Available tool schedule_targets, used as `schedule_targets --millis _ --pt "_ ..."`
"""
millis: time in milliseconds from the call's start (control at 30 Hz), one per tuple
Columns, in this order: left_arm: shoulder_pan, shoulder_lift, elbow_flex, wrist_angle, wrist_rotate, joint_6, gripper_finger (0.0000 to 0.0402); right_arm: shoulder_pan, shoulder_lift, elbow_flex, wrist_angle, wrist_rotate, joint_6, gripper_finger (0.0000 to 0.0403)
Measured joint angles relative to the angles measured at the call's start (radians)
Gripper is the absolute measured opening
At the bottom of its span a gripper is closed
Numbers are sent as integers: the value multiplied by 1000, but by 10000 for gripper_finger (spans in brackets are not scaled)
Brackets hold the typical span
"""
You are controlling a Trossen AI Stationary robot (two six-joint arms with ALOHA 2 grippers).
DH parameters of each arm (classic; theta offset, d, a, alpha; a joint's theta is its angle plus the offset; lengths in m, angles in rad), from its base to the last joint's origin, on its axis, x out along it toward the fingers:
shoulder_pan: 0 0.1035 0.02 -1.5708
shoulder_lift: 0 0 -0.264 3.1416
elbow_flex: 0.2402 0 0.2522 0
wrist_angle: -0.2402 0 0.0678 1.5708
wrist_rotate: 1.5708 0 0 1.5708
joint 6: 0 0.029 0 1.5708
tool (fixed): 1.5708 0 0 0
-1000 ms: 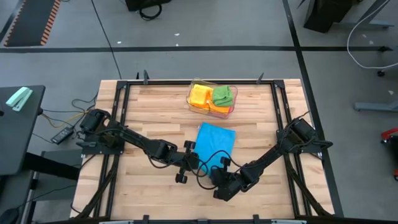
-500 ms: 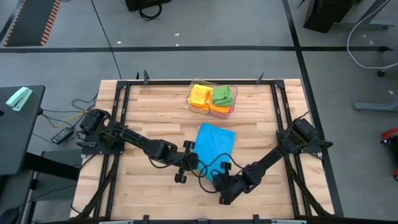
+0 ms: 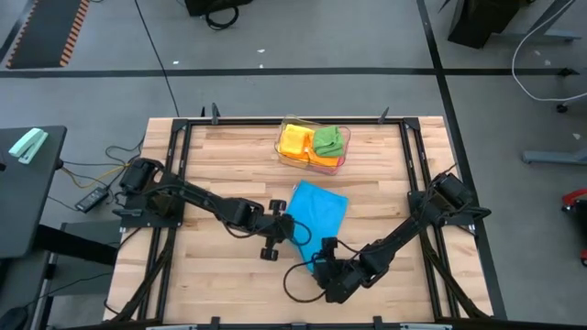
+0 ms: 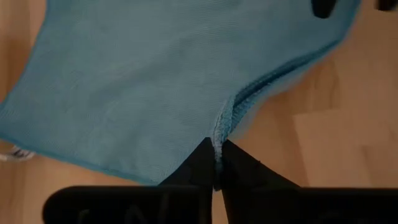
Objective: Fold microfiber towels
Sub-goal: Fold the blue microfiber cloth
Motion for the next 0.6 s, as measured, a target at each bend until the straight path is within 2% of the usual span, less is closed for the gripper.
schedule_targets --millis 133,233,367,600 --pt "27 -5 0 -4 5 -24 10 -2 0 42 -54 50 -11 270" --pt "38 -20 0 -4 13 -28 14 -2 0 52 -51 57 2 286" --pt "43 -36 0 -22 15 -33 30 -2 15 49 -52 84 39 287" --pt "47 -52 0 -34 15 -44 10 1 70 50 37 138 27 278"
